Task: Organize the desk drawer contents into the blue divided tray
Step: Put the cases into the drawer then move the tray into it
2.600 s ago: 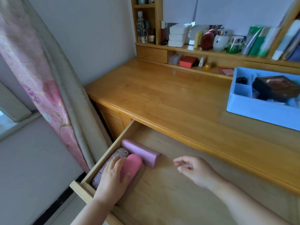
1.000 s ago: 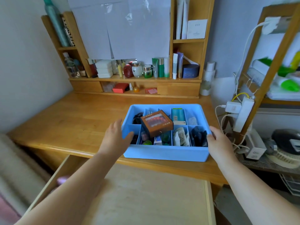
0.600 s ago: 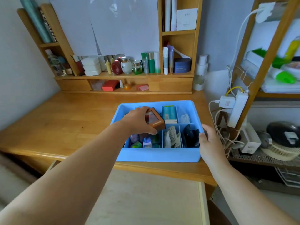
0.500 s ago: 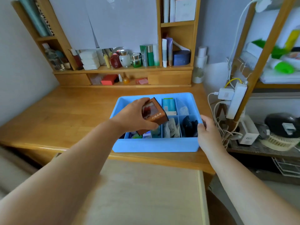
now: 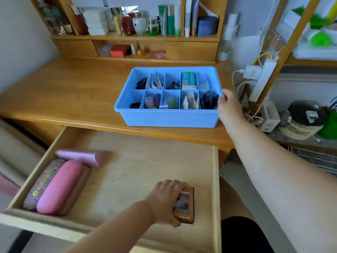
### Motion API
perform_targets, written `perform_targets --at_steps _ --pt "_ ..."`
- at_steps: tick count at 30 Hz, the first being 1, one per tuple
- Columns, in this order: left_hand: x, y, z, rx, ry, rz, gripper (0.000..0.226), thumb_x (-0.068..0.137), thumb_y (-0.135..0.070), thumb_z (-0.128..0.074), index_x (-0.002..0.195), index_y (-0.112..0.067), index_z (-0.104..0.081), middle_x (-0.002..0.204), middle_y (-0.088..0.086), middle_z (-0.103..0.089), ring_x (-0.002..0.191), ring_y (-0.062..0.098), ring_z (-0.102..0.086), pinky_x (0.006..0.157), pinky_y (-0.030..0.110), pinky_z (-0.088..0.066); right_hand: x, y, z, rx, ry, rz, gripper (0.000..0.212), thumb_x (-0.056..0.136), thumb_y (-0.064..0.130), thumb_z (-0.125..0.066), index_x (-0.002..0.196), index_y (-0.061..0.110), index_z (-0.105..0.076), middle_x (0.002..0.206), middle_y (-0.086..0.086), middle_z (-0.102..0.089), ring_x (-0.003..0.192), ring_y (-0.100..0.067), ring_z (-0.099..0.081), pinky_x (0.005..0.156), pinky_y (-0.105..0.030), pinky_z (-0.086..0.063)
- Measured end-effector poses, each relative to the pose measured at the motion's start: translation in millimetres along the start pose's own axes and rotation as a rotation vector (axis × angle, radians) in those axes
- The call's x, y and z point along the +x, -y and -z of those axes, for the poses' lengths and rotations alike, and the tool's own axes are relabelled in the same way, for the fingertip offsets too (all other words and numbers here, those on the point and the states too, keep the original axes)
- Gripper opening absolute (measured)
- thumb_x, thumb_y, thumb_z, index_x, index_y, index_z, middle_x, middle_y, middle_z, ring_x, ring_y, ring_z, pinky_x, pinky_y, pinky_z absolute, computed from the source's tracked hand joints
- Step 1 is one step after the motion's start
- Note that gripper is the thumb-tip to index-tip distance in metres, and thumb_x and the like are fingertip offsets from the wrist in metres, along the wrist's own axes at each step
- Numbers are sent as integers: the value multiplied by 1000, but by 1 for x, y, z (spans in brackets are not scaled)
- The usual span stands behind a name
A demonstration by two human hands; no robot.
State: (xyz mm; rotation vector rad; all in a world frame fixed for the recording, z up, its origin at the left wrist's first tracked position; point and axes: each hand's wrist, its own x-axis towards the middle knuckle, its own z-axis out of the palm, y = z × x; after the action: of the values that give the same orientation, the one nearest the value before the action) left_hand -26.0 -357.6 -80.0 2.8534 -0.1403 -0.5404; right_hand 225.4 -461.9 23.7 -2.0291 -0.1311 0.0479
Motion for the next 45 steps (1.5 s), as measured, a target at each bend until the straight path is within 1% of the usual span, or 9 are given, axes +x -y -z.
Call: perform_targets --at_steps 5,9,18,26,30,34,37,41,45 --pt "7 -23 -38 46 59 -12 100 67 -53 -74 142 -20 -18 143 1 -29 129 24 -27 109 38 -26 -8 4 3 -86 -36 30 42 99 24 -33 141 25 -38 136 -2 -48 106 -16 -51 77 -23 -42" --pt "4 -25 -43 -142 65 32 103 69 -50 -76 147 -22 -14 149 -1 -21 137 20 -20 115 34 -23 -36 5 1 -451 -73 467 36 99 18 -38 130 11 -54 147 -9 -39 132 -25 -37 105 -32 -29" --pt "4 -31 -33 -505 132 54 51 91 -38 -53 140 -25 -42 141 -4 -45 129 15 -41 110 28 -32 -50 5 1 -494 6 537 30 99 24 -43 118 14 -63 149 -8 -37 135 -26 -34 103 -27 -23" --pt "6 18 103 -558 -713 -39 24 92 -24 -50 93 -11 -71 86 -9 -66 76 13 -61 70 19 -46 -16 10 16 -46 -8 137 50 97 23 -45 145 22 -31 147 1 -39 129 -16 -42 100 -28 -34" --pt "28 68 180 -188 -1025 24 18 91 -14 -55 102 -6 -67 101 5 -65 96 21 -58 85 22 -39 12 22 18 151 50 -131 46 97 19 -43 143 19 -38 143 -3 -45 123 -20 -47 98 -33 -41" --pt "53 115 205 -116 -760 517 50 96 -32 -48 137 -7 -40 139 15 -41 127 33 -35 105 40 -30 26 28 17 57 94 -131 22 93 12 -44 100 9 -65 117 -21 -63 107 -37 -60 94 -50 -48" --pt "75 136 219 -207 -604 729 51 94 -33 -47 136 -6 -35 133 17 -41 118 35 -42 92 45 -40 39 30 12 -28 127 -120 23 94 16 -44 95 9 -66 105 -20 -67 95 -38 -63 87 -48 -52" --pt "79 157 231 -292 -607 799 32 92 -15 -44 123 -11 -47 92 9 -57 72 26 -56 53 31 -41 42 30 5 -189 85 -82 31 97 22 -39 98 -1 -60 81 -14 -52 65 -25 -48 59 -30 -36" --pt "49 162 226 -557 -605 644 27 93 -10 -44 111 -14 -63 79 3 -62 70 22 -61 55 28 -47 20 31 13 -132 78 -91 25 92 16 -43 83 -3 -56 76 -19 -52 69 -32 -53 63 -35 -42"
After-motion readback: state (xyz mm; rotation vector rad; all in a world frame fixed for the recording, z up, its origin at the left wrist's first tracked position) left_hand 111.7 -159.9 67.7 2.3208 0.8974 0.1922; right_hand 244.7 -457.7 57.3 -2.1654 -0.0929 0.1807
